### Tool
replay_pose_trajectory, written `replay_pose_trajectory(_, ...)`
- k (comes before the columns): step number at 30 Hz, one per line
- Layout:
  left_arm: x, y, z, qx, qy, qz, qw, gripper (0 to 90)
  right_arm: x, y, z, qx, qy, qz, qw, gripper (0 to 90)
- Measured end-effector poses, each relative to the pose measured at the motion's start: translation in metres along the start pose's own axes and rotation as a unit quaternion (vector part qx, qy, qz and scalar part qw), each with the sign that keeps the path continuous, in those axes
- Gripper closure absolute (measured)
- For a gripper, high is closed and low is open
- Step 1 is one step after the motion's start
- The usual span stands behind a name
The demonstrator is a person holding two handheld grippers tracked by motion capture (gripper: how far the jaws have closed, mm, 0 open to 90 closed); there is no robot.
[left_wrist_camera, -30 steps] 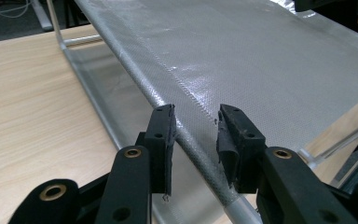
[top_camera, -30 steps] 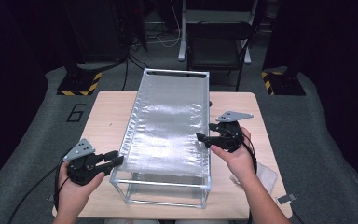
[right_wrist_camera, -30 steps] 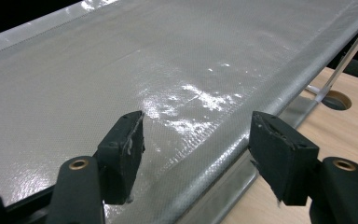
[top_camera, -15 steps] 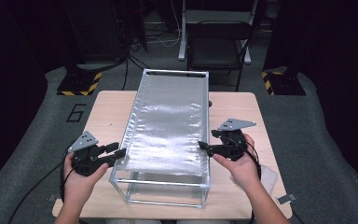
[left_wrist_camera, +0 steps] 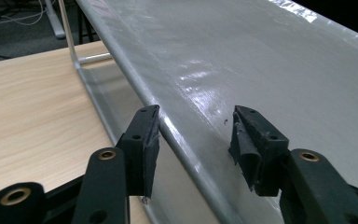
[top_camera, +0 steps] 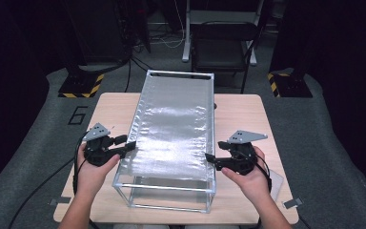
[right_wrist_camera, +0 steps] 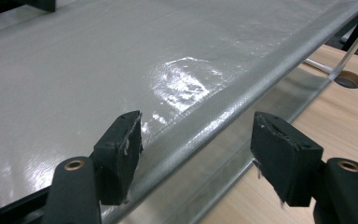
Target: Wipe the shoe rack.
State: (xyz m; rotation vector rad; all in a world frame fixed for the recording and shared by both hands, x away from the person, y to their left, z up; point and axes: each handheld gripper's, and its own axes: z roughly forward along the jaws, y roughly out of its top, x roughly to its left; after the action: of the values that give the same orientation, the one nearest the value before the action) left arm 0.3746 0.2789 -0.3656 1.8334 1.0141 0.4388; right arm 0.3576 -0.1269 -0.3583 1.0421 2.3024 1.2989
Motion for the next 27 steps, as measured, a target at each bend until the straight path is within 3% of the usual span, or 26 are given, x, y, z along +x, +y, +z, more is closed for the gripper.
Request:
replay_pose_trajectory(5,0.002,0.002,0.004,0.002,0.004,0.009,0.9999,51.7,0.001,-0.003,-0.005,-0.001,0.001,-0.003,1.0000,36.4)
replay_pose_trajectory(15,0.000,-0.004,-0.003,0.003,0.005,-0.008,1.0000,51.9,-0.003,0.000,-0.002,-0.001,-0.007,-0.006,1.0000,39.1)
replay_pose_trajectory(21,-0.011,-0.013,-0.012,-0.005,0.004,-0.020,0.9998,51.8,-0.014,0.004,0.001,-0.004,-0.016,-0.003,0.9999,40.6)
replay_pose_trajectory(27,-0.023,-0.019,-0.018,-0.012,0.001,-0.037,0.9992,51.8,-0.030,0.006,0.005,-0.009,-0.011,0.023,0.9996,46.5)
